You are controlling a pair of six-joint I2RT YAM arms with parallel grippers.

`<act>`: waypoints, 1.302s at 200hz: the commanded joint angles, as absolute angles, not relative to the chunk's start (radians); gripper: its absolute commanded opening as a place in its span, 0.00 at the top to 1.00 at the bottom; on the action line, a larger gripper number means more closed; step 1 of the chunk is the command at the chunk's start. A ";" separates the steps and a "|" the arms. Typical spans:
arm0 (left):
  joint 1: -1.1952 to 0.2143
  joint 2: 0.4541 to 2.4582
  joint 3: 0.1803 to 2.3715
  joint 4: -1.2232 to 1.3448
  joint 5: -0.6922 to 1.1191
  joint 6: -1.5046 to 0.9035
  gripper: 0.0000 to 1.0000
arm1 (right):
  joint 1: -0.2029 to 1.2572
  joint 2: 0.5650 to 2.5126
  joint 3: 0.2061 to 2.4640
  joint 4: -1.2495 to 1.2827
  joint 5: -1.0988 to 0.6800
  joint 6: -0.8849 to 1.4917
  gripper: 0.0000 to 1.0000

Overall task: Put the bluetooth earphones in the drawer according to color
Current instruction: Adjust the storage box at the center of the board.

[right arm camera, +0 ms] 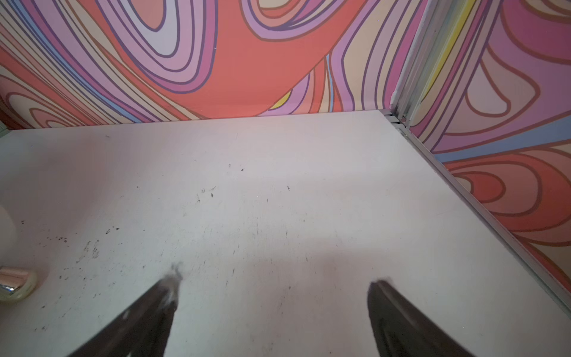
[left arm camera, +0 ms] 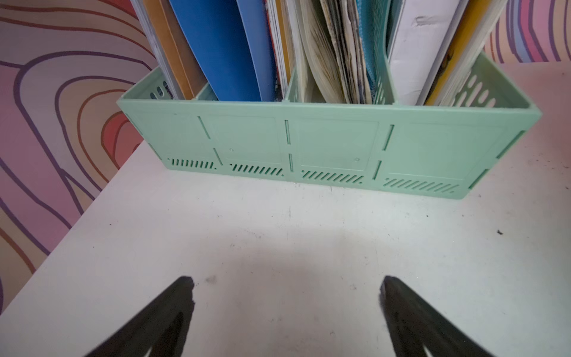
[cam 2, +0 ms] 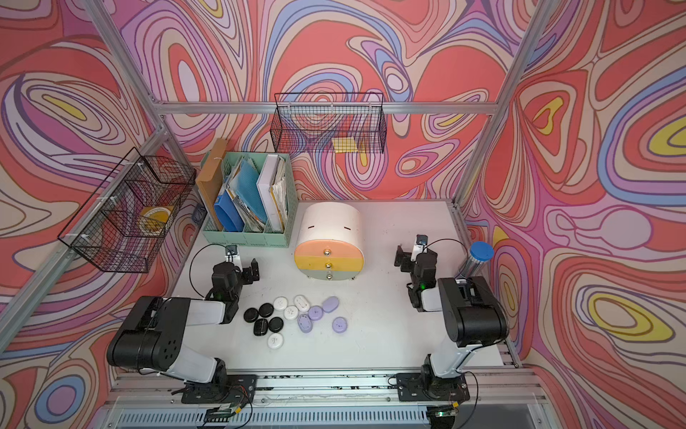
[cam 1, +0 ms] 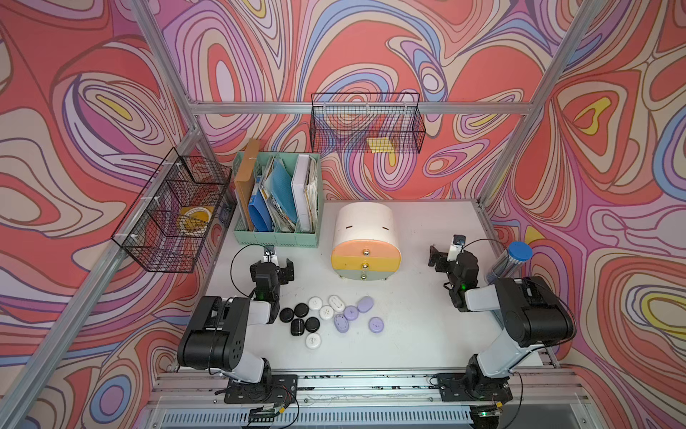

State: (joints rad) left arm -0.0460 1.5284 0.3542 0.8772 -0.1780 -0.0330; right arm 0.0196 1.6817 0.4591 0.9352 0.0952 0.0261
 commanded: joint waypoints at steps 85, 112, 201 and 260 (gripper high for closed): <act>-0.040 1.540 0.367 0.905 -0.171 -0.025 0.01 | 0.014 1.698 0.471 0.946 0.086 0.020 0.02; -0.040 1.540 0.368 0.905 -0.171 -0.025 0.01 | 0.013 1.698 0.471 0.946 0.087 0.020 0.02; -0.040 1.541 0.367 0.904 -0.171 -0.024 0.01 | 0.014 1.698 0.472 0.945 0.085 0.022 0.02; -0.049 1.404 0.304 0.902 -0.228 -0.037 0.01 | 0.014 1.579 0.464 0.853 0.028 -0.002 0.02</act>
